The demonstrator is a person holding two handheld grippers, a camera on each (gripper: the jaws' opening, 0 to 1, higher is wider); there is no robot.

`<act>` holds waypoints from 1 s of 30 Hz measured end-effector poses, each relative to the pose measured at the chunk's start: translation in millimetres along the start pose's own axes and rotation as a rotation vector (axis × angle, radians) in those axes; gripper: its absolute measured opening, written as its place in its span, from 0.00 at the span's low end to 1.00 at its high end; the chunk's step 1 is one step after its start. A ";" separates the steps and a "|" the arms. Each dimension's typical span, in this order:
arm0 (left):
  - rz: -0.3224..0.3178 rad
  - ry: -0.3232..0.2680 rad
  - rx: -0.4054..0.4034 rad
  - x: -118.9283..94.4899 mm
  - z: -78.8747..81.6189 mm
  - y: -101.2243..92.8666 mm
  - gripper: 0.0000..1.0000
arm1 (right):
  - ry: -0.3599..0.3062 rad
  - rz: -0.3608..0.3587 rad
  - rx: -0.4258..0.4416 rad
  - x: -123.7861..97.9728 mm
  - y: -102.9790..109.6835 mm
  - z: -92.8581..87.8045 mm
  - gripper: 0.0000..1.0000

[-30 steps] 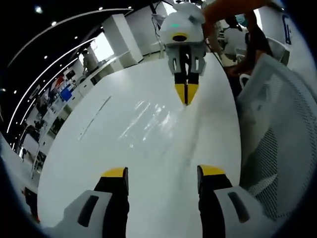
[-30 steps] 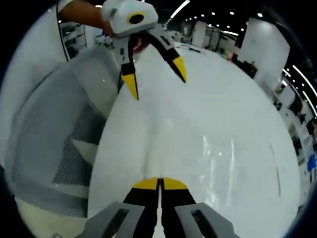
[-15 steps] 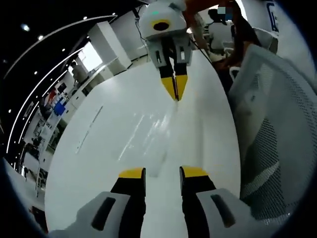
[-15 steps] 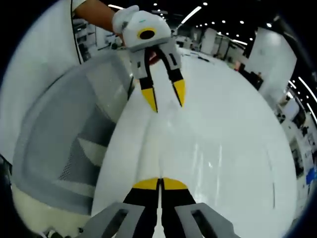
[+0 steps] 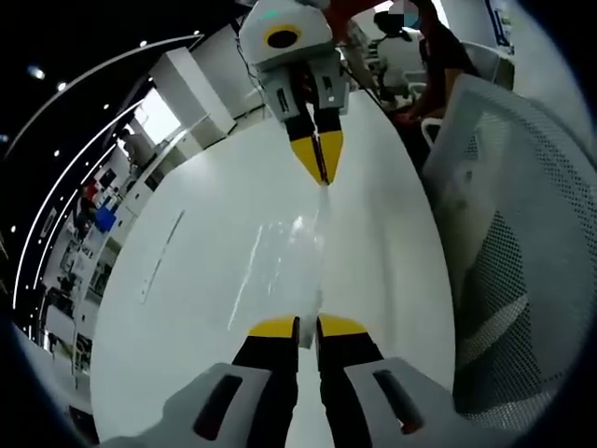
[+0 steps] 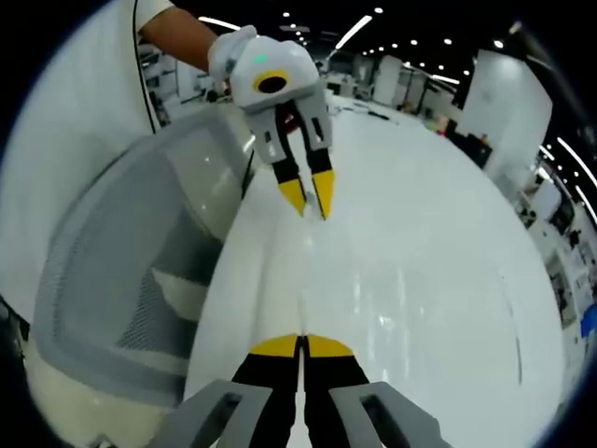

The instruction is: Open the resealable bag by pulling the two sides of the seal apart until the entire bag opening is separated and visibly accessible.

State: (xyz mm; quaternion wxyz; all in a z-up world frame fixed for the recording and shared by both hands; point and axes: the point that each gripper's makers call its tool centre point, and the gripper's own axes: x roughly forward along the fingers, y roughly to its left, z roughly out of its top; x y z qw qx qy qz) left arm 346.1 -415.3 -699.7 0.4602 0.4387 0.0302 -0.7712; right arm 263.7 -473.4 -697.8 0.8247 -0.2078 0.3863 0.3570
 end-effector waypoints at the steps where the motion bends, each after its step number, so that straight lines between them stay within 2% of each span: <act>1: -0.005 -0.001 0.000 -0.1 0.6 -0.9 0.00 | -0.003 0.001 0.012 0.1 0.1 0.3 0.00; 8: -0.013 -0.010 0.023 0.2 -0.3 -2.0 0.00 | -0.015 -0.017 0.038 1.1 -3.4 2.5 0.00; 11: -0.014 -0.038 0.017 -0.1 4.0 -1.6 0.00 | -0.070 -0.019 0.082 2.5 -5.0 14.9 0.03; 20: -0.015 -0.055 0.000 2.5 12.3 2.7 0.00 | -0.169 -0.040 0.074 19.3 -8.2 51.4 0.06; 30: -0.017 -0.062 -0.012 3.2 15.9 3.3 0.00 | -0.237 -0.062 0.070 34.8 -8.9 78.0 0.07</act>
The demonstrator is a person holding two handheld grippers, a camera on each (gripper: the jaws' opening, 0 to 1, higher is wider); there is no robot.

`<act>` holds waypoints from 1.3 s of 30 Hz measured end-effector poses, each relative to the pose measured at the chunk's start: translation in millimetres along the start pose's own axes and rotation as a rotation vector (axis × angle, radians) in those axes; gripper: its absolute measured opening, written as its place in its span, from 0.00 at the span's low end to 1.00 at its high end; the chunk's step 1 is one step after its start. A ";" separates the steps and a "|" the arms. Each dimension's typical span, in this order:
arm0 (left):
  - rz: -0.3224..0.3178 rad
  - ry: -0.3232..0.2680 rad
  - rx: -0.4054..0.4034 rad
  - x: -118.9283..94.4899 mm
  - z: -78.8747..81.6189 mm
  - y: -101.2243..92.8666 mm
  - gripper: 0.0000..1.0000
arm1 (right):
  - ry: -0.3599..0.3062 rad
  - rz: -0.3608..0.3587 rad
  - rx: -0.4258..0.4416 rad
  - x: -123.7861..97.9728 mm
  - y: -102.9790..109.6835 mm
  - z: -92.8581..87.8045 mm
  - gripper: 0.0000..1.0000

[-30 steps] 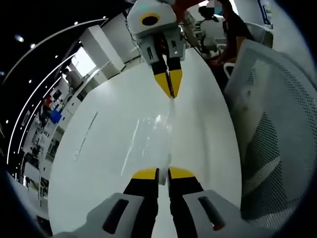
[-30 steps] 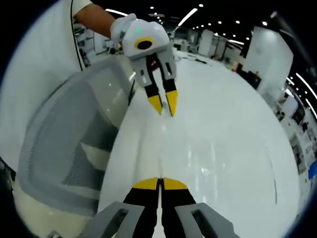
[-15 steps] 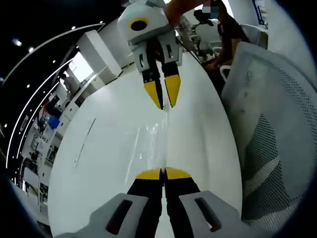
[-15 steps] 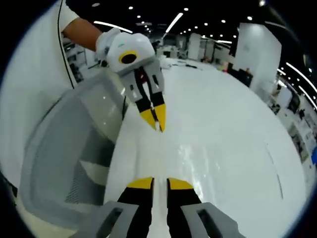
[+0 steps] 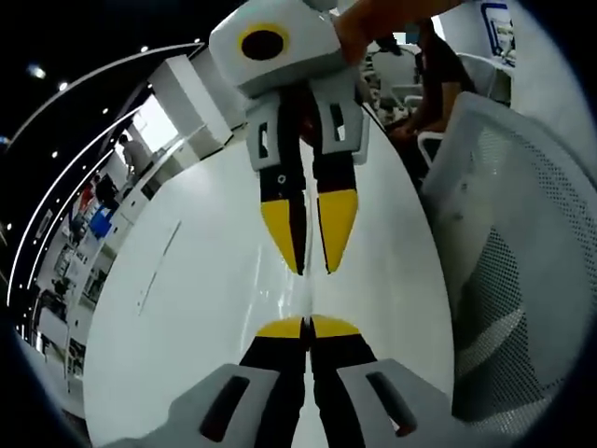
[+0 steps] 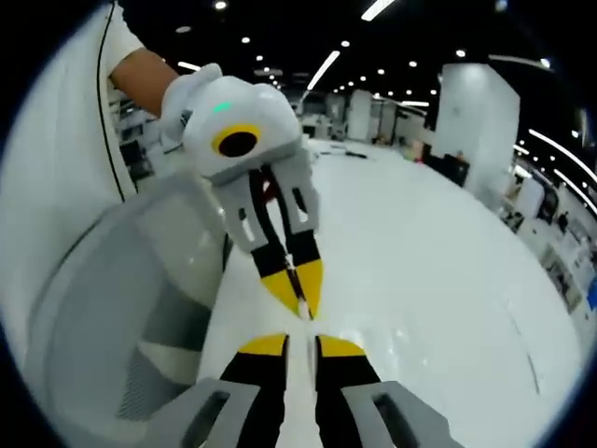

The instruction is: Open the resealable bag by pulling the two sides of the seal apart until the entire bag opening is separated and visibly accessible.

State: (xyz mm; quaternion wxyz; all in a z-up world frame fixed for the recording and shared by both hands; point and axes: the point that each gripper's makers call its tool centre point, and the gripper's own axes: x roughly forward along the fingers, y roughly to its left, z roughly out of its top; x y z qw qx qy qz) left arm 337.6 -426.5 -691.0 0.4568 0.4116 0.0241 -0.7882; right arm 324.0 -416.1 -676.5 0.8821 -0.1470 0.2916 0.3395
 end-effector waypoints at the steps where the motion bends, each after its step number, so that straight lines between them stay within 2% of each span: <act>1: 0.000 -0.002 -0.003 0.0 0.5 0.2 0.00 | -0.001 0.000 -0.003 0.8 0.0 0.9 0.07; 7: 0.000 -0.015 -0.009 0.1 4.8 0.6 0.00 | -0.008 0.001 -0.017 7.2 -1.9 7.0 0.06; 9: -0.008 -0.018 -0.011 0.9 5.3 -0.7 0.00 | 0.000 0.006 -0.046 10.3 -0.5 11.5 0.06; 12: -0.010 -0.028 -0.013 0.4 7.8 -0.9 0.00 | 0.011 0.005 -0.056 12.2 -2.2 14.3 0.01; 15: -0.011 -0.029 -0.027 -0.5 7.1 -0.3 0.00 | 0.031 0.012 -0.040 12.1 -2.5 12.6 0.01; 19: -0.008 -0.054 -0.050 -2.1 9.5 0.3 0.00 | 0.085 0.014 -0.080 11.8 -2.7 4.0 0.00; 23: -0.013 -0.053 -0.066 -1.1 9.5 -0.4 0.00 | 0.082 0.009 -0.060 11.7 -2.5 4.2 0.00; 28: -0.020 -0.044 -0.066 1.2 8.2 -2.3 0.00 | 0.072 0.009 -0.080 11.3 -0.8 8.8 0.01; 32: -0.023 -0.042 -0.052 2.3 8.8 -3.7 0.00 | 0.118 0.008 -0.096 11.6 -0.4 5.3 0.00; 35: -0.027 -0.039 -0.064 2.3 8.2 -3.9 0.00 | 0.155 0.009 -0.072 14.2 0.5 2.8 0.00; 37: -0.018 -0.047 -0.048 3.2 6.4 -3.2 0.00 | 0.177 0.004 -0.096 15.7 -1.2 0.0 0.00; 39: 0.011 -0.073 -0.056 2.6 6.6 1.0 0.00 | 0.177 -0.010 -0.070 13.7 -5.3 -1.0 0.00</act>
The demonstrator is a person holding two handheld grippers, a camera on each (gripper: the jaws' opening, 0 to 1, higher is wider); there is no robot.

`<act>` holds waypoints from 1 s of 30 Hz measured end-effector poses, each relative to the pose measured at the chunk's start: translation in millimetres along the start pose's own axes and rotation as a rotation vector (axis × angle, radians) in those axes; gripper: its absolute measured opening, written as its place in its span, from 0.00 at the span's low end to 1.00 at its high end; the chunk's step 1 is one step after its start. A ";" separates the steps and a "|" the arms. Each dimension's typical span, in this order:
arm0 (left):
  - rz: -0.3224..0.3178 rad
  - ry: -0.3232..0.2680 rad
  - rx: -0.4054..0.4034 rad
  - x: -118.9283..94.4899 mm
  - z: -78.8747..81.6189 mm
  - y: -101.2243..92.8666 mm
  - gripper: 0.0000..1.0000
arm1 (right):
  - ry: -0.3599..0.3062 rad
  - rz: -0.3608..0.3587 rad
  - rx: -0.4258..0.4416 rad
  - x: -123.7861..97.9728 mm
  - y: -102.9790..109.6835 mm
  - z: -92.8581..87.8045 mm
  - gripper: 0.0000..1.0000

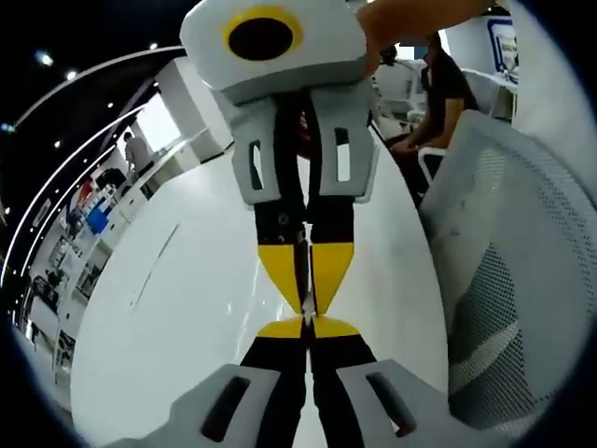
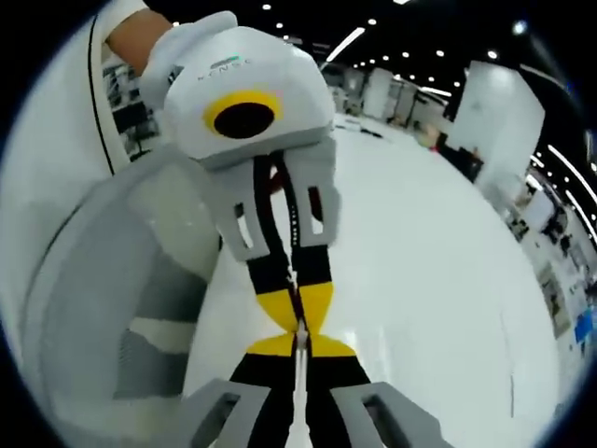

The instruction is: Open the resealable bag by pulling the two sides of the seal apart until the entire bag opening is separated and visibly accessible.

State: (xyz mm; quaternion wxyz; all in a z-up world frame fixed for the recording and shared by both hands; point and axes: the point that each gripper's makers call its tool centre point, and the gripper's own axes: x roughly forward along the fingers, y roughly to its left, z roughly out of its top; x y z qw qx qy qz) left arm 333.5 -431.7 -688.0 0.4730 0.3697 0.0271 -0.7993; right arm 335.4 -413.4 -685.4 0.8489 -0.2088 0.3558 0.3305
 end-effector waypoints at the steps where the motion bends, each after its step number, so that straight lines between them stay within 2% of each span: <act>1: -0.004 -0.009 -0.029 -0.2 0.4 -0.1 0.00 | -0.002 0.005 0.024 -0.8 0.2 -0.9 0.00; 6: -0.015 -0.004 -0.008 0.2 1.5 -1.1 0.00 | 0.031 -0.002 0.025 0.3 -0.5 -11.4 0.00; 9: -0.016 -0.014 -0.014 0.7 2.0 0.1 0.00 | 0.029 -0.008 0.050 -1.8 -2.5 -14.0 0.00; 11: -0.012 -0.019 -0.019 1.6 2.8 1.5 0.00 | 0.029 -0.010 0.064 -2.5 -2.1 -13.7 0.00; 13: -0.039 -0.013 -0.051 4.1 2.3 -2.1 0.00 | 0.040 -0.008 0.067 -2.1 -2.0 -15.8 0.00; 15: -0.036 -0.020 -0.017 4.1 2.5 -1.2 0.00 | 0.039 -0.005 0.078 -1.8 -1.0 -16.1 0.00; 17: -0.047 -0.025 -0.060 3.3 2.5 -1.5 0.00 | 0.036 -0.005 0.087 -2.3 -0.9 -15.2 0.00; 30: -0.061 -0.046 -0.033 0.5 7.5 -2.7 0.00 | 0.047 0.000 0.090 3.2 -0.2 -15.1 0.00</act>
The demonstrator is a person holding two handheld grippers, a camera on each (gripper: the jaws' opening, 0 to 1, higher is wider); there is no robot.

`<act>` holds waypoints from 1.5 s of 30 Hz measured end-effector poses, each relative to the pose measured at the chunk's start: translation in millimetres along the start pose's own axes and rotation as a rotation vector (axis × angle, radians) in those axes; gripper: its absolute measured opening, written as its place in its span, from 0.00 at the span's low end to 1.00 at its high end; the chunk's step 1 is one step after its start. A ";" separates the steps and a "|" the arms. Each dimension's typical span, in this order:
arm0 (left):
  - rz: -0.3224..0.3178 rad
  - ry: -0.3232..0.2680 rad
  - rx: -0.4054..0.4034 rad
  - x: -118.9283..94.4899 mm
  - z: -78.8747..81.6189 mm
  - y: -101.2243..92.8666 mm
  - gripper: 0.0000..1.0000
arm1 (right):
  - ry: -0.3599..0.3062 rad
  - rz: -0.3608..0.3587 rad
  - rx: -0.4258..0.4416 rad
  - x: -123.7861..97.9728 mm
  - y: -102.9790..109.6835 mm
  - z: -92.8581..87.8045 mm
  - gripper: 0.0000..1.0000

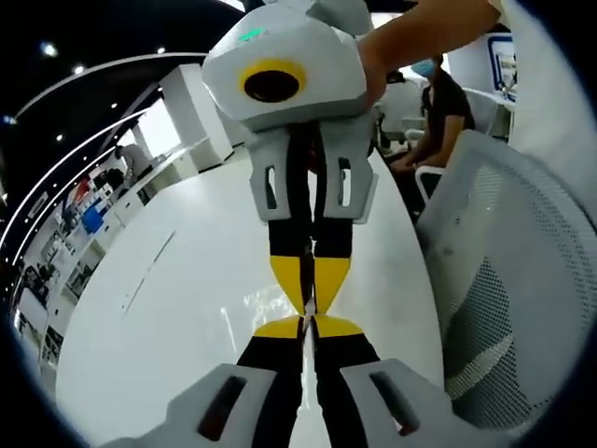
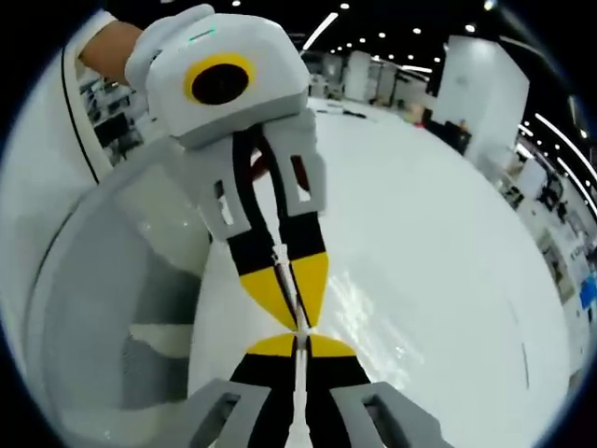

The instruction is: Open the resealable bag by pulling the two sides of the seal apart until the entire bag opening is separated and visibly accessible.

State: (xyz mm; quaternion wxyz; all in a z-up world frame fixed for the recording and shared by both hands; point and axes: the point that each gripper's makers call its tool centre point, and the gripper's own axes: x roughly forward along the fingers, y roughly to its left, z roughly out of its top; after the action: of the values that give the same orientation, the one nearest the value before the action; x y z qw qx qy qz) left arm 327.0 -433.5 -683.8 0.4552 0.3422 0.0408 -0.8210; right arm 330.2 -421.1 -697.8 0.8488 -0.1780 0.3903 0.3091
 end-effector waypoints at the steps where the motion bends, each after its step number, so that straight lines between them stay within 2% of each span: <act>1: -0.003 0.000 -0.001 0.0 -0.1 -0.8 0.00 | -0.001 0.003 0.006 0.1 0.4 -0.1 0.00; 4: -0.004 0.002 0.015 0.1 -0.6 -2.2 0.00 | 0.000 0.004 0.004 -0.3 0.9 -0.3 0.00; 11: -0.008 0.013 -0.008 3.6 -2.8 -2.3 0.00 | 0.010 0.004 0.005 0.6 0.3 -4.8 0.00; 21: -0.012 0.027 -0.009 2.6 -6.9 -2.5 0.00 | 0.030 -0.012 0.031 -2.4 -0.4 -21.1 0.00; 25: -0.025 0.027 -0.086 3.5 -8.1 -5.3 0.00 | 0.033 -0.007 0.023 -2.7 3.8 -21.1 0.00; 28: -0.029 0.030 -0.097 4.5 -8.5 -5.8 0.00 | 0.036 -0.005 0.027 -2.8 4.5 -21.4 0.00; 33: -0.038 0.039 -0.104 11.1 -6.1 -8.3 0.09 | 0.022 -0.006 0.035 -3.5 4.1 -16.9 0.00; 39: -0.033 0.047 -0.081 15.0 -3.2 -7.3 0.01 | 0.033 -0.004 0.023 -3.7 5.9 -17.3 0.00; 45: -0.050 0.047 -0.065 14.5 -2.4 -9.9 0.00 | 0.032 -0.007 0.027 -4.6 5.5 -18.3 0.00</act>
State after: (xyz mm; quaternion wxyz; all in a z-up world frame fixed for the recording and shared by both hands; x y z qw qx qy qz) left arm 315.5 -437.2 -696.7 0.4444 0.3455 0.0868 -0.8219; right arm 314.1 -428.7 -706.1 0.8458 -0.1727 0.4074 0.2980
